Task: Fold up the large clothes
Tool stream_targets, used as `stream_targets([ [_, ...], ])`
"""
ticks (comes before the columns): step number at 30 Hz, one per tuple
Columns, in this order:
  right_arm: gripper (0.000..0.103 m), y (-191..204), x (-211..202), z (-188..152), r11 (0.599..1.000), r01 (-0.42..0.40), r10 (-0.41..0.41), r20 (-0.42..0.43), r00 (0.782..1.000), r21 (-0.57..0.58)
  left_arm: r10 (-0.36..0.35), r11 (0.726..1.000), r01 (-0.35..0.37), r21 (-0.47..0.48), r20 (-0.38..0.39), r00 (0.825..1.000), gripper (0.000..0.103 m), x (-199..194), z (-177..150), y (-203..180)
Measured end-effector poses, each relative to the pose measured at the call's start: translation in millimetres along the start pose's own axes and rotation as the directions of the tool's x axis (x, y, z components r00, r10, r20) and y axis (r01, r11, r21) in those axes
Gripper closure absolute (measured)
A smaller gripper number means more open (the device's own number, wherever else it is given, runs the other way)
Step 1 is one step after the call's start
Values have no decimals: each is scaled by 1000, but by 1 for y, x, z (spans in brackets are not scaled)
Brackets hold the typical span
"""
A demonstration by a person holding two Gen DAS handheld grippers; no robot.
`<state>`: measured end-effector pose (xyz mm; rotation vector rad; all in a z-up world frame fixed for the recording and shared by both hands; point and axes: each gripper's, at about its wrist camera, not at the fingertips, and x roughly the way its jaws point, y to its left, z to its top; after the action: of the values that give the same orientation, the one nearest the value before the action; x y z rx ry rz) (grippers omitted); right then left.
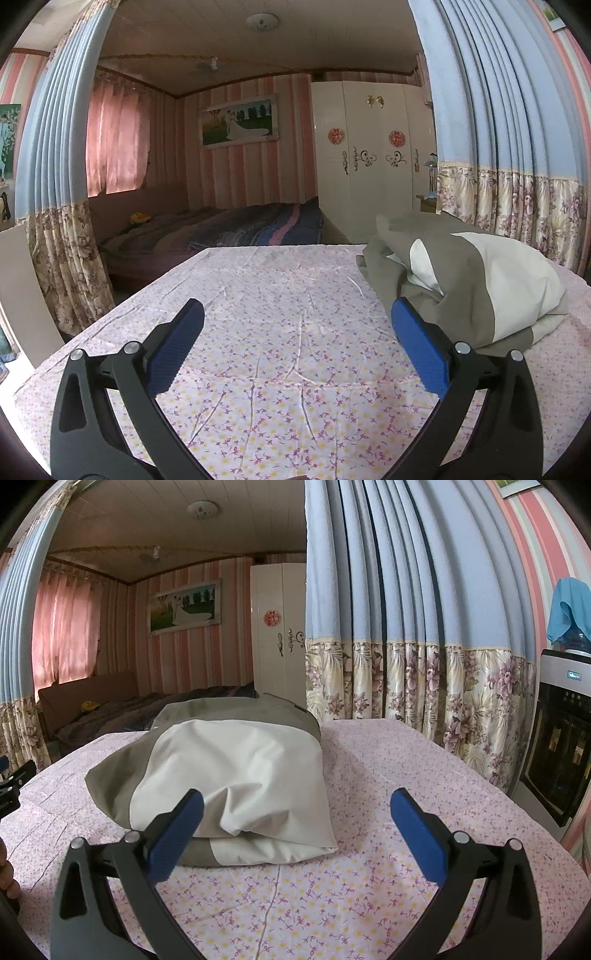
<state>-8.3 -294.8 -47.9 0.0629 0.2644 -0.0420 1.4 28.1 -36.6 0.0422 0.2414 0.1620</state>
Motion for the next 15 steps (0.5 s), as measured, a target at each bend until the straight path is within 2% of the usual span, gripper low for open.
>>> stream_targets([
  [15, 2, -1, 0, 1, 1000, -2, 2, -1, 1000, -1, 5, 1000, -5, -1, -26, 1000, 3, 5, 0, 3],
])
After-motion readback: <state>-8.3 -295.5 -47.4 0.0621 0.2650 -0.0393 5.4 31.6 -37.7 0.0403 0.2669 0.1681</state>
